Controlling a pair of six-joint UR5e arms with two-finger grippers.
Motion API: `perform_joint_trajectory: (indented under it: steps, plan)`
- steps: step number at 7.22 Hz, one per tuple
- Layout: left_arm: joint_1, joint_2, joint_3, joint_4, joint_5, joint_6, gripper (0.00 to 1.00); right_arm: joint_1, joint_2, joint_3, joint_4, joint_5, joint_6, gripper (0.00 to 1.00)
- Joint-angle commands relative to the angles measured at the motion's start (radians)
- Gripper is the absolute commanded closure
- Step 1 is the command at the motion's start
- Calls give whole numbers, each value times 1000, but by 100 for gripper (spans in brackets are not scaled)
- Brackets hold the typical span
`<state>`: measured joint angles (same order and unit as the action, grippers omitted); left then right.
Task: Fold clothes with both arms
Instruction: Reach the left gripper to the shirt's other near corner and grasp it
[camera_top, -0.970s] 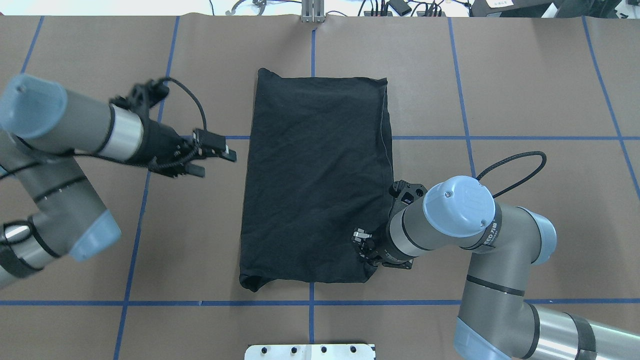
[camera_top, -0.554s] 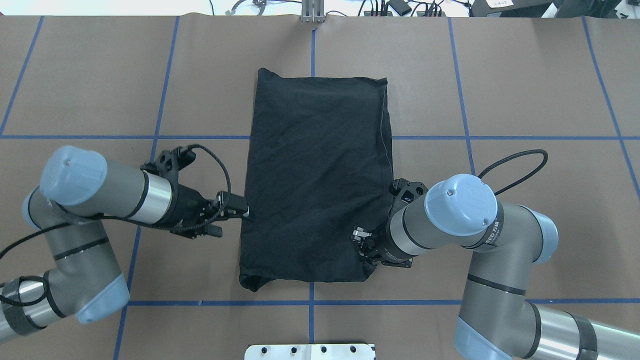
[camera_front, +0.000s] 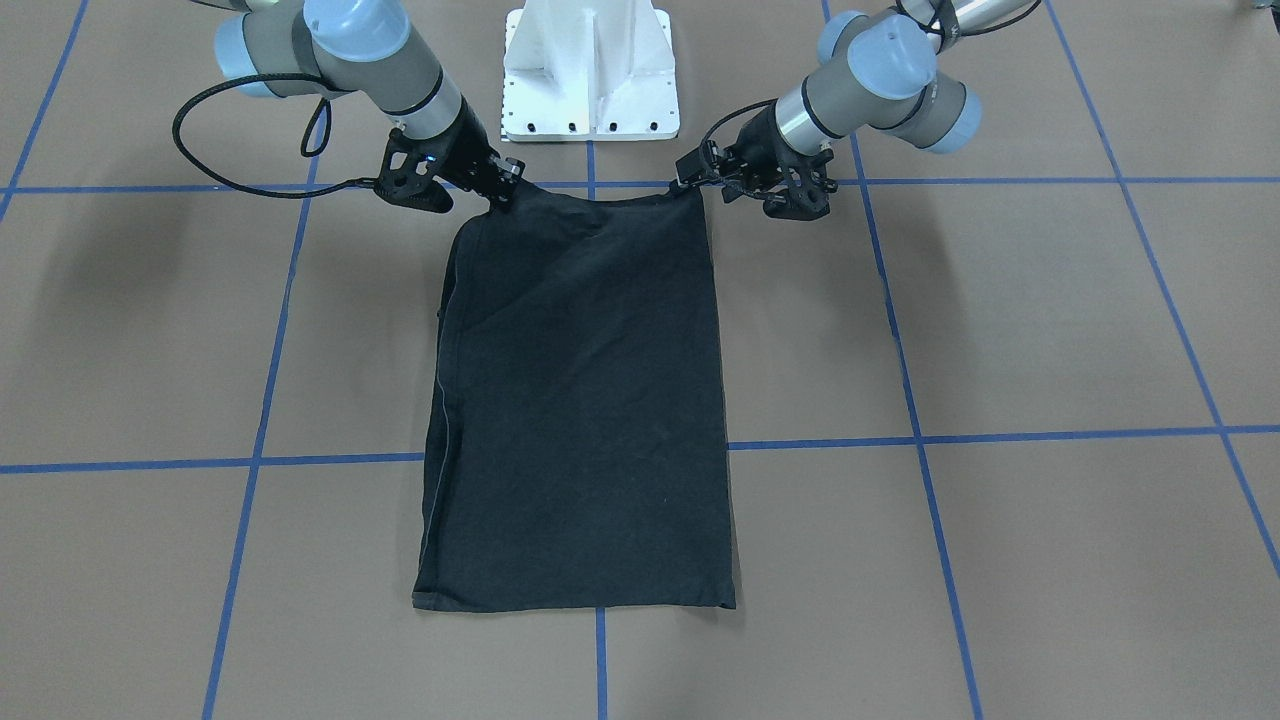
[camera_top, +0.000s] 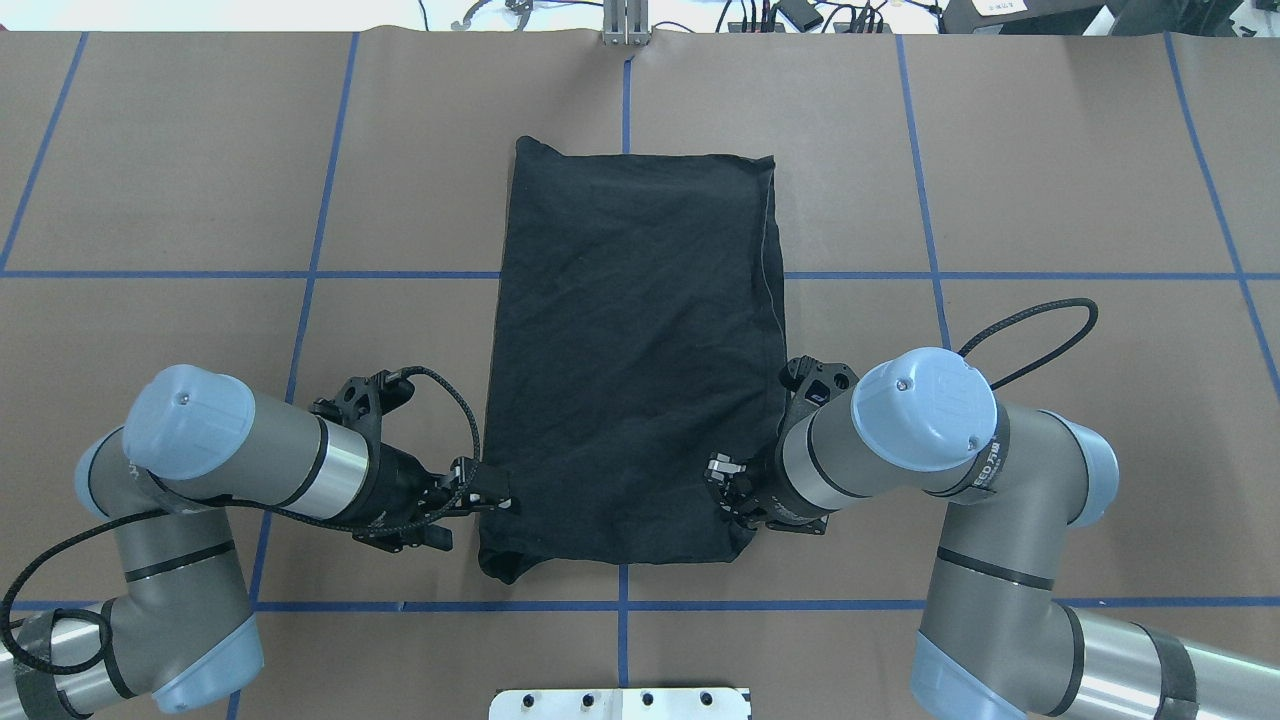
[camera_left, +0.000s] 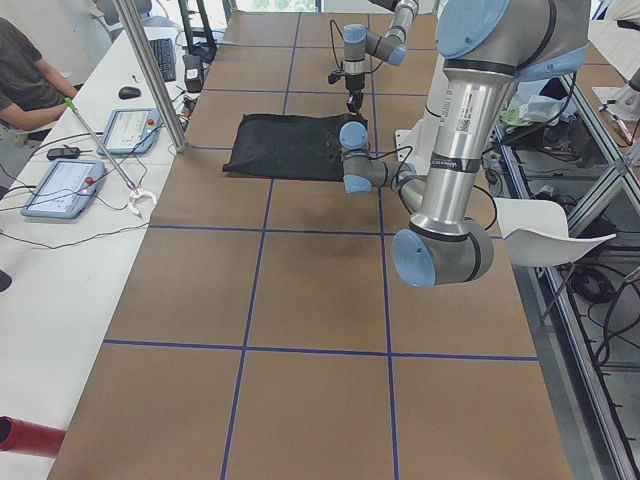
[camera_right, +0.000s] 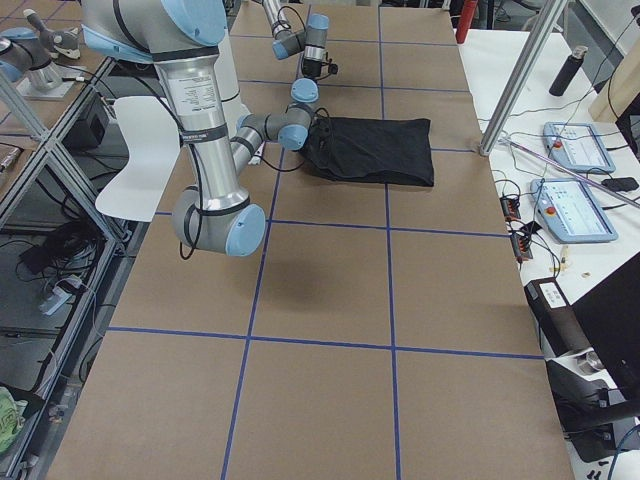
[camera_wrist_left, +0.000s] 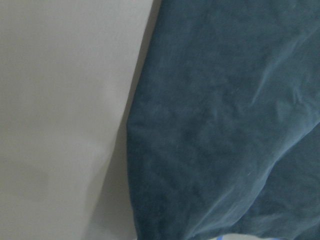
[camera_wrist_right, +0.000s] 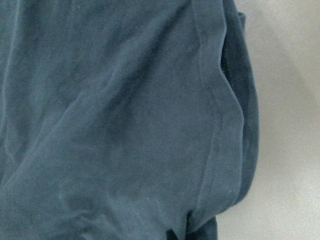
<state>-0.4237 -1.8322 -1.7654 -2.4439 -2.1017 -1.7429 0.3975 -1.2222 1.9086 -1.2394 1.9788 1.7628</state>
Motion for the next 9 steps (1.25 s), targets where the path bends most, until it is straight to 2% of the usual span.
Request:
perform_joint_trajectory:
  steps: [1,4,6,9]
  plan:
    - [19,-6,7,0,0,-12,1,3,1,1,0,0,0,100]
    - [40,-12,14,0,0,-12,20,6,1,1,0,2,0,100]
    - [46,-13,14,0,9,-13,39,6,3,1,0,2,0,100]
    - [45,-13,9,0,14,-41,100,7,-9,-3,55,5,0,100]
